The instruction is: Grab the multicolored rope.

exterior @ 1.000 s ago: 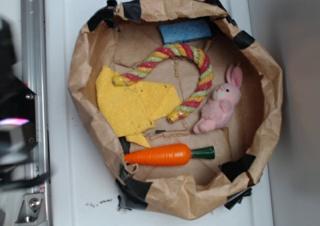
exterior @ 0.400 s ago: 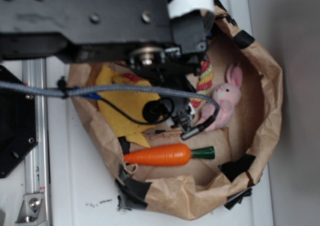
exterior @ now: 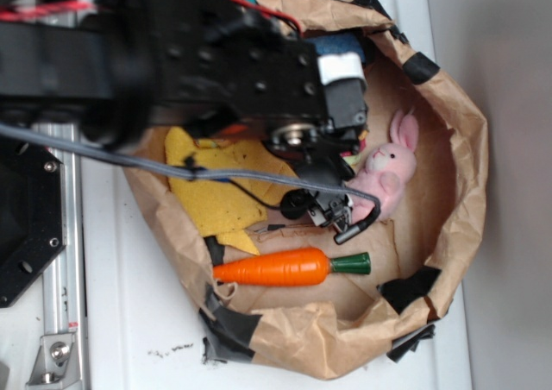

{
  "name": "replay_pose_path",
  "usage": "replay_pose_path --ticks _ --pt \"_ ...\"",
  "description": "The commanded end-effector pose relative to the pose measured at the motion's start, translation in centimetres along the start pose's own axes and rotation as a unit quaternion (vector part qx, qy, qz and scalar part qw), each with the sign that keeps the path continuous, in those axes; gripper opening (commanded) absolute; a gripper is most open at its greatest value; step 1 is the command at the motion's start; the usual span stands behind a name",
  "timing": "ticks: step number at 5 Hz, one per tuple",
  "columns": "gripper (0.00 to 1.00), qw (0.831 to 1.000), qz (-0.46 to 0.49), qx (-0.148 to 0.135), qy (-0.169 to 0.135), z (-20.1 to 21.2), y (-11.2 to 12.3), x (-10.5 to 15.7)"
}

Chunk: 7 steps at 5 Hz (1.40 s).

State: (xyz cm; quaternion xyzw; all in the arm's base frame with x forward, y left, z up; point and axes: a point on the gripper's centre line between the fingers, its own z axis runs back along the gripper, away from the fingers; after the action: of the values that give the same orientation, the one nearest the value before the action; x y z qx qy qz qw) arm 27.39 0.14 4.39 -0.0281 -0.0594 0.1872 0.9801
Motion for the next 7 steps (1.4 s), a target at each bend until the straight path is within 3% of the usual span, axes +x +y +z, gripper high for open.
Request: replay_pose_path --ticks 1,2,3,4,5,6,7 --pt "0.85 0.999 -0.033 -0.025 0.005 -2.6 -1.2 2.5" --pt "0.0 0.999 -0.013 -0.026 0.021 -3.0 -0.7 2.6" --pt "0.0 0.999 -0.002 -0.024 0.031 -2.2 0.5 2.7" --pt "0.0 1.0 0.008 -0.018 0.012 1.2 2.2 3.4" --pt "0.0 0.999 -0.02 -0.034 -0.029 6.4 3.3 3.4" --pt "0.0 0.995 -0.063 -0.062 -0.038 11.4 2.8 2.3" --pt "0.0 0.986 -0.152 -0.067 -0.023 13.5 0.5 1.3"
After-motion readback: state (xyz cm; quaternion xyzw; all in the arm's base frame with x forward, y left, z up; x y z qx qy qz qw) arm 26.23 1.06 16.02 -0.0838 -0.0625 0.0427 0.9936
